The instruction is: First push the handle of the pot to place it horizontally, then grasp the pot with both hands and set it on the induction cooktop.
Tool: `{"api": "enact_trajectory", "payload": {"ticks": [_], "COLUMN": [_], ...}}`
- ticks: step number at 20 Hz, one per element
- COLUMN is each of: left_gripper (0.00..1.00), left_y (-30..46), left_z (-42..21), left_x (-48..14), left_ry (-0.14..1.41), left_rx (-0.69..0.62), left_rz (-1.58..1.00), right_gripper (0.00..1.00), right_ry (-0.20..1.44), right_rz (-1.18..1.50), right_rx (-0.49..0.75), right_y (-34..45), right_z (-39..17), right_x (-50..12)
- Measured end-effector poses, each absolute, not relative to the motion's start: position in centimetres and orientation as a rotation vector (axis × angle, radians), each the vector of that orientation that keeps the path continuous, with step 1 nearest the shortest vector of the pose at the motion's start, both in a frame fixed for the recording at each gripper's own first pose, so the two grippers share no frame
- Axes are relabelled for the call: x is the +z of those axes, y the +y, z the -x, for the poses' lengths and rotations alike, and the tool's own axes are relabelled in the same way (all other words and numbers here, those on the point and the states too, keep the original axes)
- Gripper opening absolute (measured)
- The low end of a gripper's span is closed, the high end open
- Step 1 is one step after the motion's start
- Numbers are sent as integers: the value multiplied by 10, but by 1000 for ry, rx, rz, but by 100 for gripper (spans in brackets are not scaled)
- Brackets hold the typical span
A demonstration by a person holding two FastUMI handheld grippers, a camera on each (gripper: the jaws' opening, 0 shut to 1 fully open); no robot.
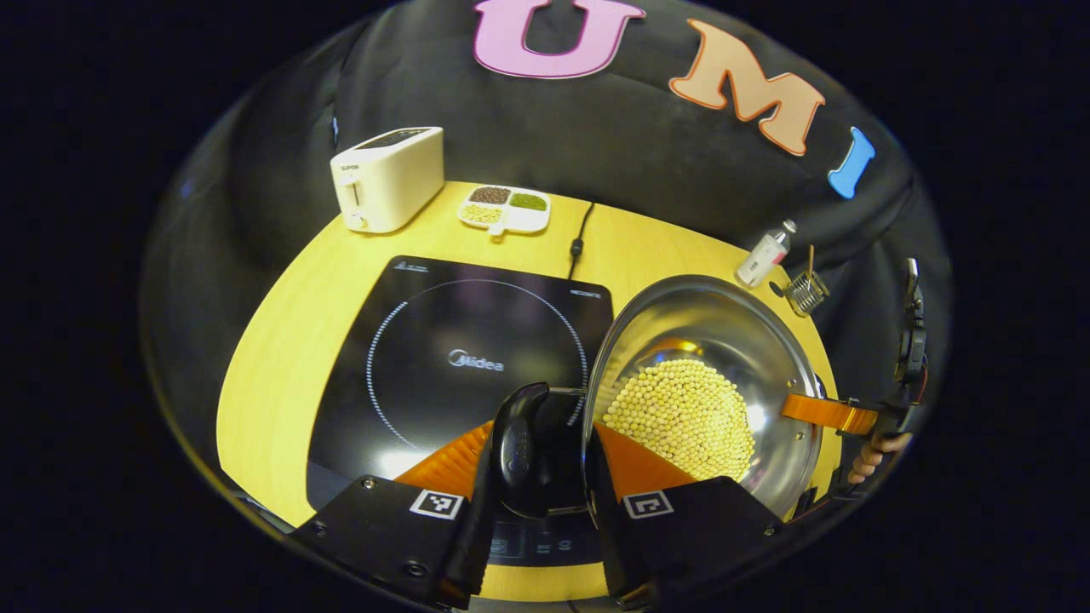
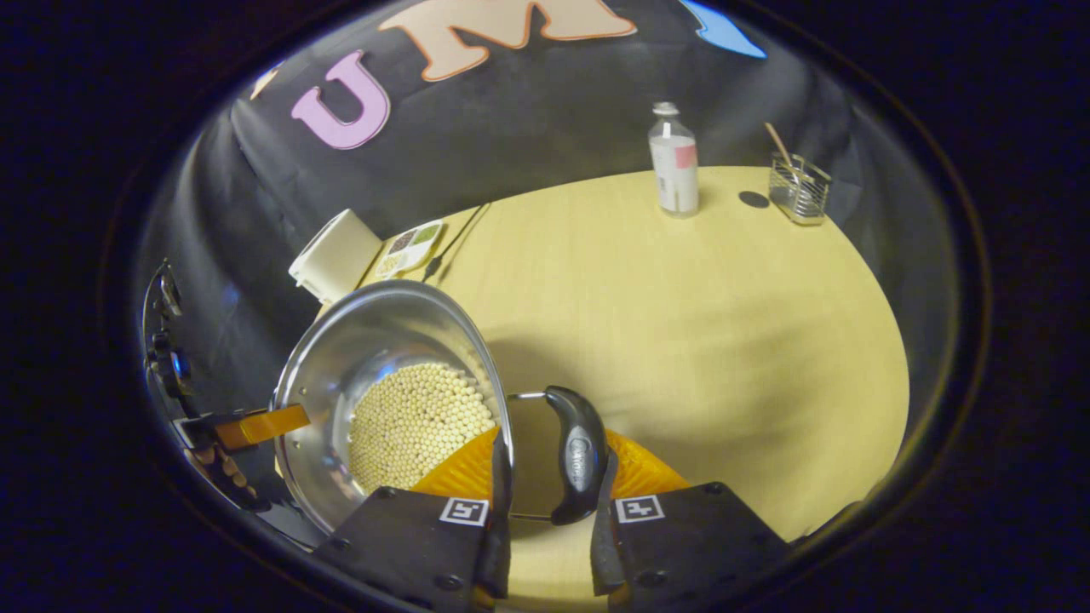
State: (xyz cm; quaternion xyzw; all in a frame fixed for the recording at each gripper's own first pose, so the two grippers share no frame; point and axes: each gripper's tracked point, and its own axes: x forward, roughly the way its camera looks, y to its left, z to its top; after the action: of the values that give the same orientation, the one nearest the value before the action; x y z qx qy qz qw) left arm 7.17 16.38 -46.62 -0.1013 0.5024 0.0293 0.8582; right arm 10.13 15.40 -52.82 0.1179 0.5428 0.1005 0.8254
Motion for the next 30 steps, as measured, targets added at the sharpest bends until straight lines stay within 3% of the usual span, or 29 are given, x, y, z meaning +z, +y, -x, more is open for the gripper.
{"api": "enact_trajectory", "payload": {"ticks": [2, 4, 6, 7, 8, 9, 14, 22, 24, 28, 30], "left_gripper": [56, 56, 54, 54, 56, 55, 53, 53, 53, 55, 60], "left_y": [189, 215, 241, 253, 265, 277, 324, 344, 346, 347, 347], "left_z": [-72, -74, -78, -83, -87, -91, -121, -159, -166, -165, -160], "left_x": [-467, -469, -471, -474, -476, -479, -486, -489, -491, -491, -492], "left_ry": [1058, 1058, 1063, 1060, 1062, 1061, 1032, 942, 933, 930, 956], "left_rx": [60, 48, 27, 13, 1, -10, -83, -145, -146, -132, -145], "left_rz": [227, 231, 241, 240, 237, 232, 180, 113, 103, 106, 71], "right_gripper": [34, 39, 39, 34, 45, 39, 39, 39, 34, 35, 44], "right_ry": [1160, 1165, 1165, 1166, 1166, 1167, 1176, 1199, 1199, 1192, 1183], "right_rz": [-238, -233, -219, -217, -219, -221, -253, -283, -277, -266, -251], "right_rx": [208, 188, 167, 154, 137, 122, 35, -29, -28, -19, -23], "right_y": [179, 207, 233, 245, 258, 270, 318, 335, 331, 329, 328], "right_z": [-99, -98, -98, -99, -98, -100, -102, -115, -118, -121, -121], "right_x": [-527, -525, -523, -523, -524, -525, -533, -538, -536, -533, -534]}}
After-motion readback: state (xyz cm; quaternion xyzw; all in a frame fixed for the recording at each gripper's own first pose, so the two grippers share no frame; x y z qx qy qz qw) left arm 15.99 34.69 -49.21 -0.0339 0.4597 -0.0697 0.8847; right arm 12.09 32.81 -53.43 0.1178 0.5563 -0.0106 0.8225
